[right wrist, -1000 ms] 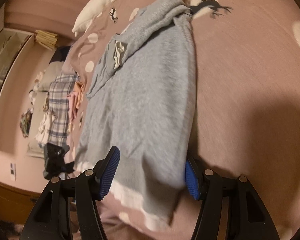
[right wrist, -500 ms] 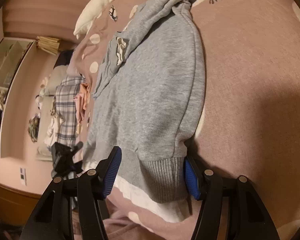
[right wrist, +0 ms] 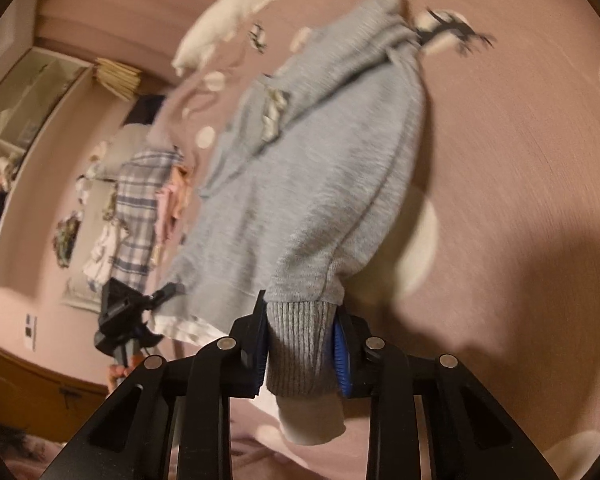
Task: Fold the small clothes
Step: 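Grasp the white hem with both grippers and fold it up toward the collar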
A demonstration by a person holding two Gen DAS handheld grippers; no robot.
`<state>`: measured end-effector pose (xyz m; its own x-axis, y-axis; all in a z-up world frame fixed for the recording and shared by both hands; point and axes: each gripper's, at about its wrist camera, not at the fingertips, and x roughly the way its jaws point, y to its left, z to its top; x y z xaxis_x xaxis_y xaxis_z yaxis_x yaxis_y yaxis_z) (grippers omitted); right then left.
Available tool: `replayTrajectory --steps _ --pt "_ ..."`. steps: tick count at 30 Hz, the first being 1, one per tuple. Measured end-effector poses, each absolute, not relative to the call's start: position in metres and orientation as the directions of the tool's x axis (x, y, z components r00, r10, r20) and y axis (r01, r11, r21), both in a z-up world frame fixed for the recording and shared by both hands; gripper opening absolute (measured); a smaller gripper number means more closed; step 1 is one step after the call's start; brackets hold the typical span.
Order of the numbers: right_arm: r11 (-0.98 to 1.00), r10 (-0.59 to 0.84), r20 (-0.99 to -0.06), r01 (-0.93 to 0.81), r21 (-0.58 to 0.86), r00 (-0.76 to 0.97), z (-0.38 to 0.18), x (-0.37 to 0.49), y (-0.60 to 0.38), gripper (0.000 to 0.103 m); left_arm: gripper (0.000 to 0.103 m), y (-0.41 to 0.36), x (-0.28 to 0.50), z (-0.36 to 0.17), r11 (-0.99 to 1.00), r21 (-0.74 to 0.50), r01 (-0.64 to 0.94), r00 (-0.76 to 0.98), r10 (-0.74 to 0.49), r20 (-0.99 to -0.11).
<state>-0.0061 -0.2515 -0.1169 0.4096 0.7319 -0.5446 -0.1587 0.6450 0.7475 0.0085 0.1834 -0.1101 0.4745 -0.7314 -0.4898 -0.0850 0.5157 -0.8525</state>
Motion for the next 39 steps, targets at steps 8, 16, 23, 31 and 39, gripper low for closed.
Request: replayTrajectory --steps 8,16,23,31,39 --pt "0.593 0.765 -0.449 -0.232 0.771 0.462 -0.086 0.016 -0.246 0.029 0.02 0.183 0.037 -0.08 0.474 -0.88 -0.013 0.502 -0.758 -0.416" --pt "0.592 0.754 -0.405 -0.266 0.761 0.517 -0.062 0.044 -0.254 0.029 0.02 0.19 0.081 -0.059 0.456 -0.89 0.007 0.538 -0.752 -0.38" --pt "0.595 0.737 -0.375 -0.275 0.755 0.562 -0.046 0.082 -0.259 0.029 0.02 0.196 0.133 -0.041 0.43 -0.903 0.015 0.58 -0.739 -0.342" --pt "0.589 0.713 -0.35 -0.246 0.77 0.608 -0.037 0.14 -0.269 0.029 0.02 0.195 0.211 -0.028 0.427 -0.904 0.009 0.595 -0.729 -0.338" --pt "0.575 0.684 -0.367 -0.156 0.803 0.63 -0.04 0.205 -0.273 0.025 0.02 0.183 0.289 -0.044 0.474 -0.878 -0.062 0.585 -0.696 -0.417"
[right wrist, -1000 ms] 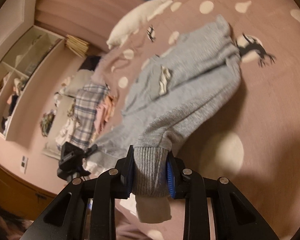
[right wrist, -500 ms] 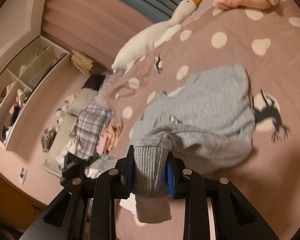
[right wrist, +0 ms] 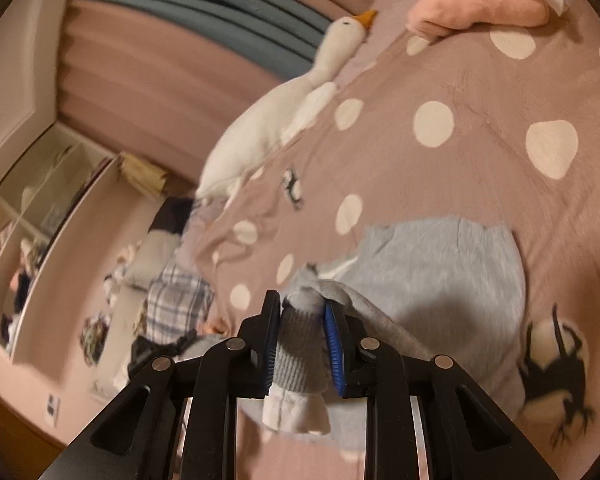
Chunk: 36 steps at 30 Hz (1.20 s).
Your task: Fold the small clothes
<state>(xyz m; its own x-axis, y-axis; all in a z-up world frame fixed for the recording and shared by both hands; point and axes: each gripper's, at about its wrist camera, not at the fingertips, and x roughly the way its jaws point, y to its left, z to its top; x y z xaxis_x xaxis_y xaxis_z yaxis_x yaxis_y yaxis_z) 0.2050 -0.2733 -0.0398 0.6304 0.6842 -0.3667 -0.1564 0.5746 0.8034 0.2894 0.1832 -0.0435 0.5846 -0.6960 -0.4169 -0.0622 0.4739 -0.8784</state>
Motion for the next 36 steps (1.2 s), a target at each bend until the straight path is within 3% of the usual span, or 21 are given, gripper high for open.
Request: replayTrajectory --steps 3,5,7,8,9,11,16,25,29,32,36 --pt "0.627 0.641 -0.445 -0.094 0.773 0.625 -0.05 0.228 -0.269 0.025 0.022 0.184 0.319 -0.065 0.485 -0.859 -0.167 0.58 -0.656 -0.483" --pt "0.644 0.616 -0.493 -0.032 0.765 0.614 -0.063 0.242 -0.271 0.025 0.029 0.192 0.333 -0.083 0.421 -0.876 -0.236 0.577 -0.664 -0.475" --pt "0.619 0.617 -0.508 0.028 0.785 0.602 -0.078 0.256 -0.278 0.027 0.06 0.2 0.341 -0.094 0.422 -0.856 -0.299 0.574 -0.636 -0.515" --pt "0.601 0.615 -0.512 0.064 0.797 0.599 -0.084 0.26 -0.283 0.035 0.065 0.204 0.34 -0.095 0.43 -0.844 -0.32 0.578 -0.618 -0.534" --pt "0.58 0.606 -0.519 0.111 0.807 0.603 -0.09 0.263 -0.29 0.05 0.069 0.208 0.338 -0.097 0.434 -0.839 -0.329 0.584 -0.604 -0.542" --pt "0.561 0.584 -0.515 0.147 0.815 0.627 -0.092 0.26 -0.299 0.06 0.07 0.213 0.334 -0.093 0.464 -0.83 -0.309 0.586 -0.595 -0.55" --pt "0.638 0.568 -0.502 0.036 0.77 0.652 -0.071 0.236 -0.302 0.06 0.07 0.209 0.314 -0.073 0.683 -0.702 -0.203 0.543 -0.518 -0.661" --pt "0.851 0.503 -0.69 -0.158 0.501 0.52 -0.066 0.222 -0.229 0.06 0.07 0.137 0.285 -0.086 0.788 -0.615 0.034 0.387 -0.578 -0.718" --pt "0.888 0.456 -0.766 -0.171 0.428 0.453 -0.083 0.238 -0.2 0.06 0.07 0.122 0.295 -0.107 0.819 -0.573 0.021 0.347 -0.543 -0.765" --pt "0.94 0.334 -0.83 -0.098 0.326 0.447 -0.102 0.255 -0.198 0.057 0.07 0.135 0.296 -0.112 0.787 -0.616 -0.027 0.364 -0.566 -0.74" --pt "0.929 0.335 -0.81 -0.025 0.369 0.481 -0.097 0.259 -0.212 0.057 0.07 0.158 0.277 -0.098 0.782 -0.621 -0.04 0.405 -0.556 -0.726"
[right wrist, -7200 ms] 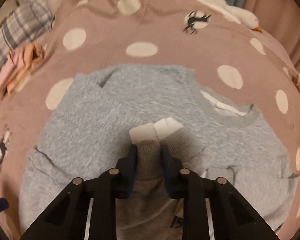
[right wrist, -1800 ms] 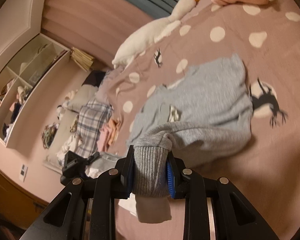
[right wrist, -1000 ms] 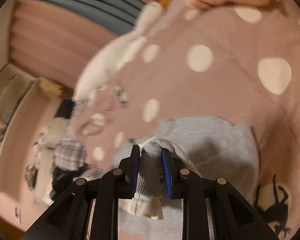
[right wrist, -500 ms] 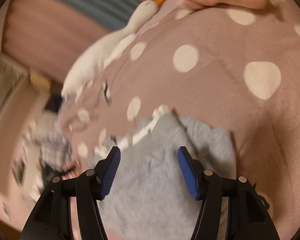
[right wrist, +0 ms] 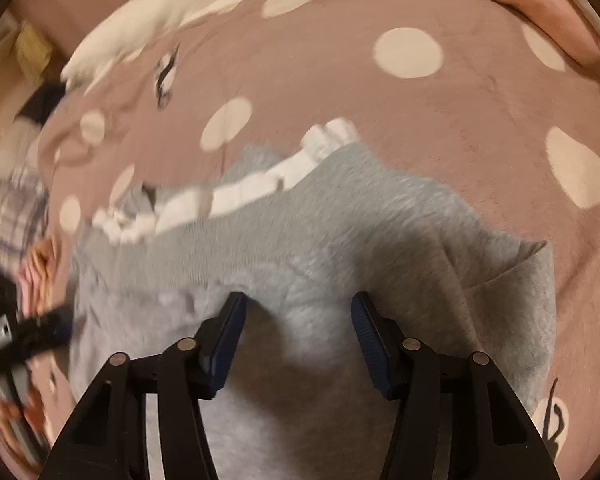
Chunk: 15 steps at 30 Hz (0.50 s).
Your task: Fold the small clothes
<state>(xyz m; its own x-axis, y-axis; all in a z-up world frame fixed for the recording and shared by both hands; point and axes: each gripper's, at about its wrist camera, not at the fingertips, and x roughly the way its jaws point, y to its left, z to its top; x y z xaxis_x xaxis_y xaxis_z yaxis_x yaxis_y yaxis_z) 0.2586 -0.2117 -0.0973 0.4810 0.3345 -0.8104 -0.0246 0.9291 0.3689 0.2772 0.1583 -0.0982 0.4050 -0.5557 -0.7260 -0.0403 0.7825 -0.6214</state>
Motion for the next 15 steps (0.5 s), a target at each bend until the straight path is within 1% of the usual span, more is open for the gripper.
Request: replayTrajectory --steps 3,7,10,13,14,15 --pt "0.949 0.292 -0.802 -0.053 0.311 0.52 -0.086 0.244 -0.212 0.057 0.07 0.185 0.252 -0.085 0.779 -0.625 -0.047 0.455 -0.541 -0.708" --pt "0.945 0.328 -0.769 -0.196 0.263 0.548 -0.071 0.216 -0.189 0.057 0.077 0.227 0.218 -0.085 0.732 -0.67 -0.124 0.535 -0.519 -0.666" --pt "0.927 0.363 -0.743 -0.298 0.228 0.563 -0.061 0.197 -0.161 0.057 0.077 0.243 0.203 -0.097 0.713 -0.679 -0.176 0.539 -0.507 -0.672" --pt "0.91 0.388 -0.707 -0.369 0.191 0.591 -0.052 0.185 -0.135 0.057 0.077 0.245 0.195 -0.111 0.683 -0.701 -0.205 0.519 -0.532 -0.669" --pt "0.906 0.393 -0.696 -0.385 0.179 0.601 -0.05 0.183 -0.127 0.056 0.077 0.244 0.195 -0.114 0.677 -0.706 -0.207 0.515 -0.538 -0.667" --pt "0.898 0.405 -0.684 -0.404 0.174 0.606 -0.049 0.182 -0.118 0.051 0.077 0.241 0.196 -0.115 0.672 -0.711 -0.207 0.51 -0.546 -0.665"
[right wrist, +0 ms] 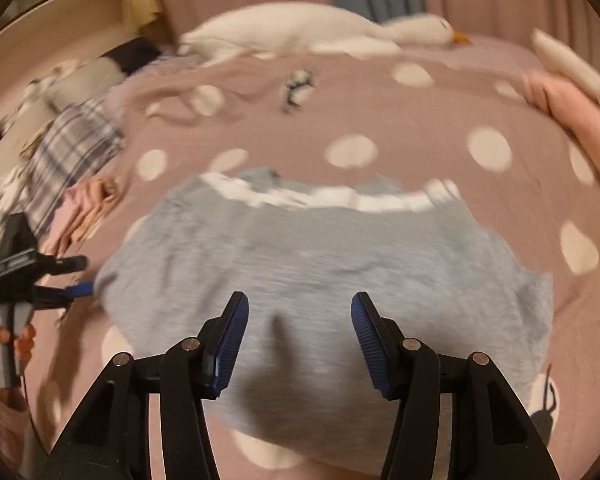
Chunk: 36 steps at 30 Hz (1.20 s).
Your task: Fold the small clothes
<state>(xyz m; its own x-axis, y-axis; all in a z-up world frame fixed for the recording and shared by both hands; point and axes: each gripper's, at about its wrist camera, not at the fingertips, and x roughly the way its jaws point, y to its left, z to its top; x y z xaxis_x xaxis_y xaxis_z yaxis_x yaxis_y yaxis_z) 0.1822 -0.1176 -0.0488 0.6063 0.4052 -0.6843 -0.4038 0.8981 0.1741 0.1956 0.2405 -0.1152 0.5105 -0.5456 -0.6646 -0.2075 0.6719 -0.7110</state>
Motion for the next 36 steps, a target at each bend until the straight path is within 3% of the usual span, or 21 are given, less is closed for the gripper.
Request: replayTrajectory --steps 5,8,14,15,17,18,19,22,27,32,36 --pt "0.878 0.442 -0.7 -0.429 0.212 0.561 -0.064 0.189 -0.092 0.042 0.079 0.229 0.204 -0.126 0.639 -0.74 -0.212 0.498 -0.581 -0.644" --pt "0.883 0.425 -0.76 -0.409 0.23 0.491 -0.089 0.197 -0.081 0.042 0.088 0.225 0.212 -0.129 0.591 -0.775 -0.224 0.513 -0.605 -0.609" --pt "0.891 0.41 -0.765 -0.396 0.221 0.496 -0.093 0.196 -0.077 0.042 0.087 0.22 0.235 -0.132 0.524 -0.824 -0.216 0.508 -0.66 -0.553" --pt "0.89 0.414 -0.764 -0.395 0.226 0.495 -0.093 0.196 -0.077 0.042 0.082 0.219 0.237 -0.132 0.52 -0.827 -0.214 0.507 -0.664 -0.55" --pt "0.889 0.421 -0.761 -0.391 0.239 0.493 -0.094 0.196 -0.078 0.042 0.056 0.218 0.242 -0.133 0.501 -0.834 -0.23 0.501 -0.674 -0.543" --pt "0.888 0.426 -0.759 -0.388 0.247 0.492 -0.095 0.197 -0.079 0.042 0.034 0.217 0.244 -0.135 0.492 -0.837 -0.241 0.496 -0.679 -0.542" --pt "0.887 0.431 -0.757 -0.386 0.255 0.492 -0.095 0.197 -0.081 0.042 0.023 0.214 0.245 -0.136 0.505 -0.825 -0.253 0.491 -0.668 -0.559" --pt "0.883 0.444 -0.749 -0.383 0.272 0.492 -0.097 0.195 -0.085 0.042 0.012 0.205 0.245 -0.127 0.574 -0.783 -0.238 0.501 -0.618 -0.605" --pt "0.872 0.471 -0.739 -0.38 0.308 0.482 -0.097 0.196 -0.091 0.042 0.01 0.174 0.245 -0.076 0.67 -0.737 -0.087 0.546 -0.587 -0.598" --pt "0.857 0.511 -0.723 -0.339 0.388 0.464 -0.093 0.198 -0.103 0.042 0.012 0.099 0.241 -0.012 0.751 -0.636 0.178 0.548 -0.612 -0.57" --pt "0.793 0.595 -0.63 -0.238 0.56 0.499 -0.085 0.197 -0.146 0.043 0.012 0.029 0.236 0.005 0.754 -0.564 0.337 0.487 -0.653 -0.581"
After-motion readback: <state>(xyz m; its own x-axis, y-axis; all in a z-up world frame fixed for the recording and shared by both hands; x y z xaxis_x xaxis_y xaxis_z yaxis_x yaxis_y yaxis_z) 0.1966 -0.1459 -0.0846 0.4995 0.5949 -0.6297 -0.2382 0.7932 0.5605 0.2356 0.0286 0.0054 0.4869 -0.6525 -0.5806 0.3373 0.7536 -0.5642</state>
